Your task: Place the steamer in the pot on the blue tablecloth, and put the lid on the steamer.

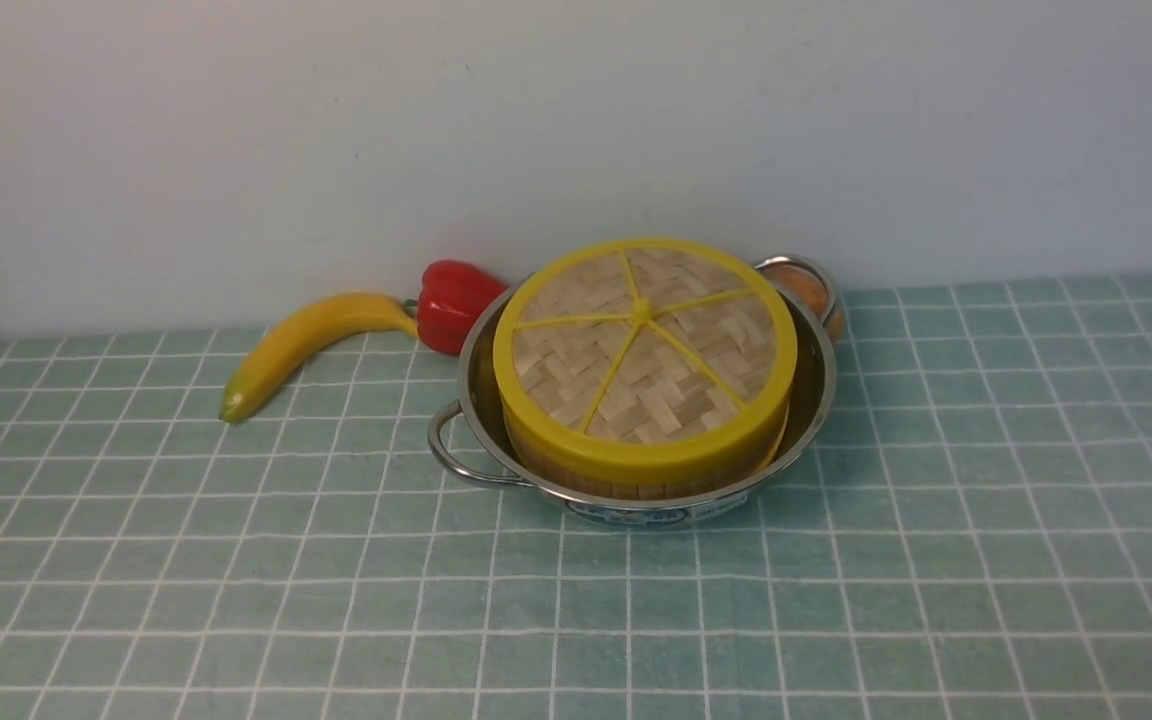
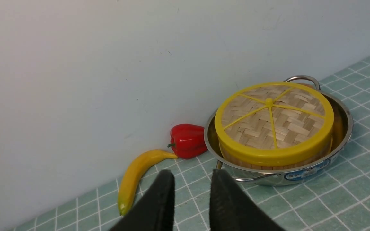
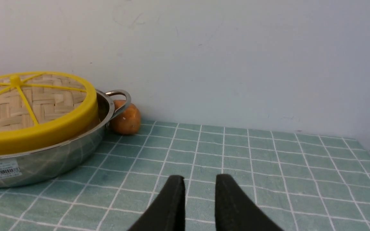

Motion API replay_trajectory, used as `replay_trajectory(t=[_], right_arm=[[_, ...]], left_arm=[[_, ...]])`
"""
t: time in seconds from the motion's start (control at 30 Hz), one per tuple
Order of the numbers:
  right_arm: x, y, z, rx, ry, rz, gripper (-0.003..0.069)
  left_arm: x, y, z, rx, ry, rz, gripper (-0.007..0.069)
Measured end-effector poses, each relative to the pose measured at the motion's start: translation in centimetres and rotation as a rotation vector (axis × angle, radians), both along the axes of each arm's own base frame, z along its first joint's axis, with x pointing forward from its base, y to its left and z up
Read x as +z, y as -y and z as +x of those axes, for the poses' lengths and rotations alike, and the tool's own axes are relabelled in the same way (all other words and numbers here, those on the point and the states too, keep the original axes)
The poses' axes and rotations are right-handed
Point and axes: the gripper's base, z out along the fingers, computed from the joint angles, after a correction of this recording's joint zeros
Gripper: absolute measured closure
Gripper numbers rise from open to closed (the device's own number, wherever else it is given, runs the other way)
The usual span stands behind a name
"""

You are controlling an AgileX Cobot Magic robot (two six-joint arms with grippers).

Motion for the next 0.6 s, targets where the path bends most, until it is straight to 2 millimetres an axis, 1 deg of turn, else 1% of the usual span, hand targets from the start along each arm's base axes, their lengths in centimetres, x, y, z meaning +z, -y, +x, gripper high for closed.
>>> replay_trajectory(t=[0.23,0.33,0.4,0.5,0.53,0.57,0.6], right_arm=[[0.0,0.0,0.0,0.0,0.0,0.0,0.0466],[0.0,0.0,0.0,0.0,0.0,0.0,0.046],[0.0,0.0,0.0,0.0,0.0,0.0,0.0453],[0.0,0.0,0.0,0.0,0.0,0.0,0.0446],[0.0,0.0,0.0,0.0,0.0,0.0,0.0445],[0.0,0.0,0.0,0.0,0.0,0.0,0.0441],[0.0,0.0,0.0,0.0,0.0,0.0,0.0438]], left_arm=[[0.0,0.0,0.0,0.0,0.0,0.001,0.0465],[-0.1,-0.3,-0.2,0.028,0.016,0.02,0.0465],[-1.2,-0.8,-0.7,0.121,0.028,0.037,0.0465],[-3.4,-1.0,-0.5,0.204,0.009,0.039,0.0459],[-3.7,-1.0,-0.4,0.204,0.008,0.039,0.0457],[-5.6,-1.1,0.0,0.244,-0.016,0.033,0.0454],[-7.2,-1.1,0.3,0.265,-0.026,0.022,0.0454]])
